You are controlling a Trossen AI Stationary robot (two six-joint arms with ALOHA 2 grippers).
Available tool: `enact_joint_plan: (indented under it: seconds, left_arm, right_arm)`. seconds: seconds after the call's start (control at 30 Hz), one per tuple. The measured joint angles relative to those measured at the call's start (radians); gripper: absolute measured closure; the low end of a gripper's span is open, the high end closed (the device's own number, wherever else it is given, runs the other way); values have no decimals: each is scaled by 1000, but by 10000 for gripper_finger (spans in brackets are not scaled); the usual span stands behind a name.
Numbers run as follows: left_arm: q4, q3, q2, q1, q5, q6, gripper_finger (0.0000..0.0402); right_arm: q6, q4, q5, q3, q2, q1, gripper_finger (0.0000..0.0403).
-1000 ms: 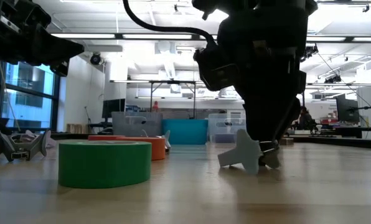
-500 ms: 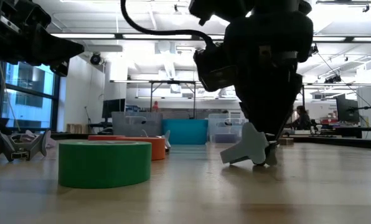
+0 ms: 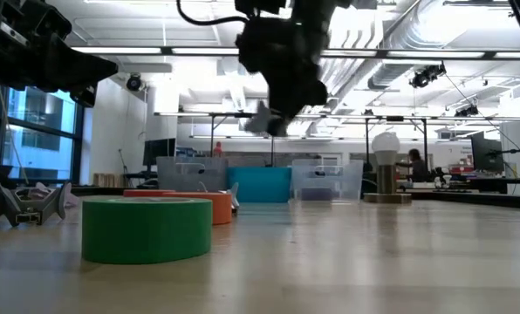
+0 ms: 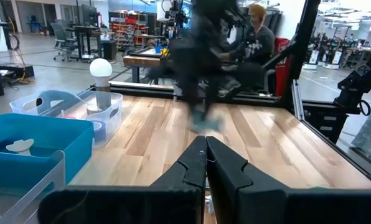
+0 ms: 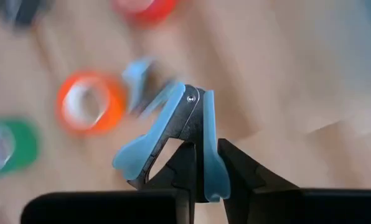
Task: Pick and place Stapler, Stapler remover, tape
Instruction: Put the bottom blue staple remover into the blue bin
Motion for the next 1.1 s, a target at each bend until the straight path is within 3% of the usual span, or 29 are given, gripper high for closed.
enact_joint_plan:
  seconds: [0.23, 0.43, 0.7, 1.1]
  left_arm:
    - [0, 0, 0, 0, 0, 0, 396]
    - [0, 0, 0, 0, 0, 0, 396]
    - [0, 0, 0, 0, 0, 0, 396]
    - [0, 0, 0, 0, -1, 0, 396]
  right_arm:
    - [-108, 0, 76, 118, 0, -215, 368]
    - [-291, 25, 72, 88, 0, -353, 368]
    - [-719, 148, 34, 19, 7, -478, 367]
    - [-976, 259, -64, 14, 96, -562, 361]
